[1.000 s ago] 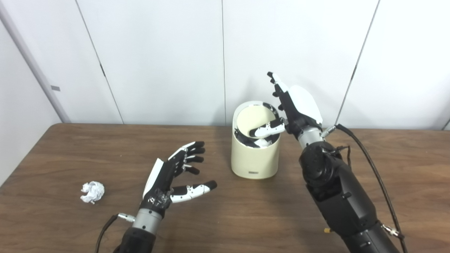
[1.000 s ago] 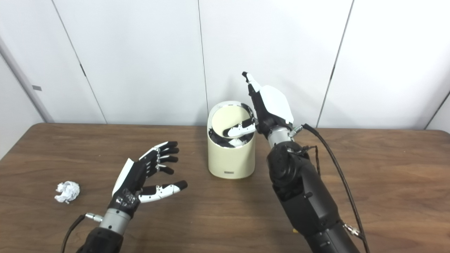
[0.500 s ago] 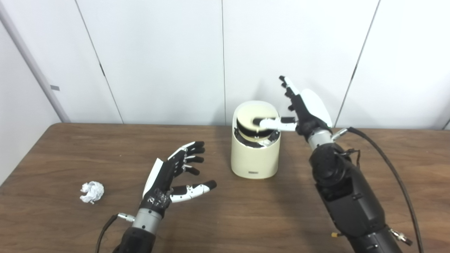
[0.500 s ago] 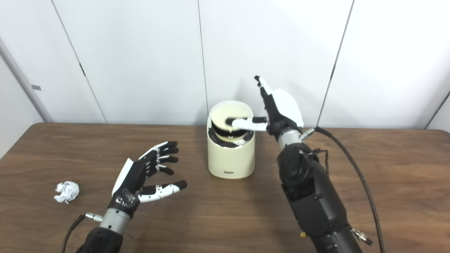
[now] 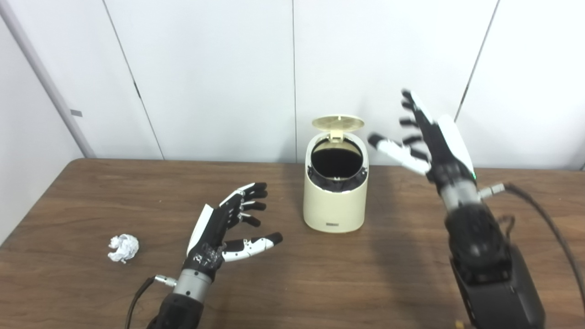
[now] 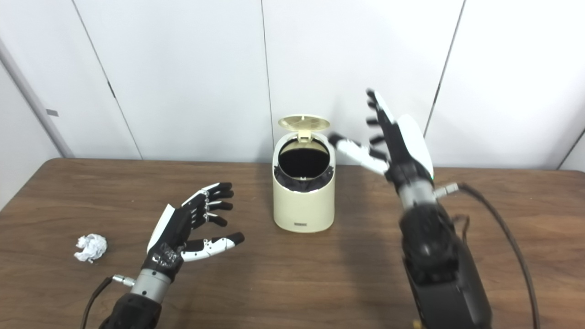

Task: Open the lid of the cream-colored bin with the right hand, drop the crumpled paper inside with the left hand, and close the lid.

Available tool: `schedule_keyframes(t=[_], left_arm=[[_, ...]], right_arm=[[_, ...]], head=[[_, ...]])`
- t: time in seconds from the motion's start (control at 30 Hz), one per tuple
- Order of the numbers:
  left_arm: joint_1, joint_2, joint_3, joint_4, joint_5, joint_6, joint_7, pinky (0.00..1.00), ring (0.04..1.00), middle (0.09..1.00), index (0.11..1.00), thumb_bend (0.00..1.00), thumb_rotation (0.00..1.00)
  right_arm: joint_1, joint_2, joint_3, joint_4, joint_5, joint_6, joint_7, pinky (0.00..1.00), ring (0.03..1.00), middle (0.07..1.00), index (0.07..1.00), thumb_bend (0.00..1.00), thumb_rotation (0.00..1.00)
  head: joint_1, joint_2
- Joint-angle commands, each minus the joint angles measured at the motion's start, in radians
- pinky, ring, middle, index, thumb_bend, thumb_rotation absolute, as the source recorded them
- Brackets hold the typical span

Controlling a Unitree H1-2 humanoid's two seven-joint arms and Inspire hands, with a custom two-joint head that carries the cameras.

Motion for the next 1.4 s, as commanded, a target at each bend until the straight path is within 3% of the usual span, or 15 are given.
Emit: schedule_keyframes(t=[0.0,0.1,0.27,0.47,0.73,0.93,0.97,1.03,1.1,1.2,1.37], left_arm=[[-0.034,0.003,0.001,-0.02,0.006,-0.032,0.012,0.6,0.747,0.811,0.838,0.72,0.09],[-0.035,0.004,0.003,-0.022,0.004,-0.031,0.011,0.61,0.744,0.81,0.838,0.72,0.09],[-0.037,0.007,0.003,-0.024,0.012,-0.032,0.014,0.63,0.754,0.804,0.837,0.72,0.1],[-0.036,0.006,0.004,-0.023,0.006,-0.03,0.013,0.61,0.747,0.807,0.838,0.72,0.1],[-0.034,0.008,0.003,-0.028,0.009,-0.03,0.011,0.6,0.749,0.808,0.839,0.72,0.1],[-0.03,-0.006,-0.016,-0.049,0.069,-0.008,0.022,0.58,0.734,0.801,0.834,0.73,0.11],[-0.029,-0.008,-0.019,-0.055,0.078,-0.004,0.023,0.57,0.738,0.803,0.835,0.73,0.11],[-0.015,-0.001,-0.034,-0.095,0.189,0.022,0.042,0.55,0.731,0.801,0.832,0.73,0.1],[0.0,0.008,-0.045,-0.141,0.308,0.057,0.058,0.54,0.718,0.796,0.825,0.73,0.09],[0.027,0.024,-0.043,-0.256,0.482,0.15,0.039,0.6,0.734,0.803,0.807,0.72,0.03],[0.042,0.054,-0.002,-0.358,0.547,0.234,-0.011,0.56,0.717,0.801,0.797,0.71,0.04]], right_arm=[[0.007,-0.024,-0.017,-0.06,0.027,-0.08,-0.004,0.68,0.842,0.954,0.972,0.74,0.61],[0.064,-0.042,-0.02,-0.077,0.057,-0.122,0.004,0.66,0.824,0.931,0.962,0.82,0.57],[0.13,-0.067,-0.009,-0.136,0.081,-0.127,0.045,0.71,0.847,0.928,0.955,0.89,0.51],[0.168,-0.09,0.01,-0.171,0.072,-0.103,0.098,0.72,0.881,0.95,0.989,0.94,0.47],[0.194,-0.077,0.021,-0.2,0.057,-0.073,0.125,0.73,0.897,0.968,0.995,0.96,0.38],[0.217,-0.082,0.002,-0.211,0.089,-0.065,0.14,0.69,0.883,0.963,0.992,0.93,0.3],[0.221,-0.083,-0.005,-0.212,0.099,-0.065,0.143,0.69,0.892,0.968,0.994,0.91,0.26],[0.23,-0.091,-0.014,-0.224,0.108,-0.037,0.157,0.73,0.912,0.985,0.998,0.88,0.21],[0.235,-0.098,-0.019,-0.234,0.114,-0.022,0.169,0.78,0.929,0.997,1.0,0.86,0.2],[0.235,-0.108,-0.006,-0.222,0.068,-0.05,0.149,0.82,0.931,0.99,1.0,0.86,0.25],[0.228,-0.109,-0.001,-0.197,0.058,-0.078,0.135,0.84,0.953,0.999,1.0,0.85,0.31]], head=[[0.001,0.0],[-0.001,0.002],[0.001,0.004],[0.013,0.009],[0.032,0.011],[0.253,-0.004],[0.263,-0.006],[0.348,-0.027],[0.378,-0.038],[0.421,-0.054],[0.45,-0.068]])
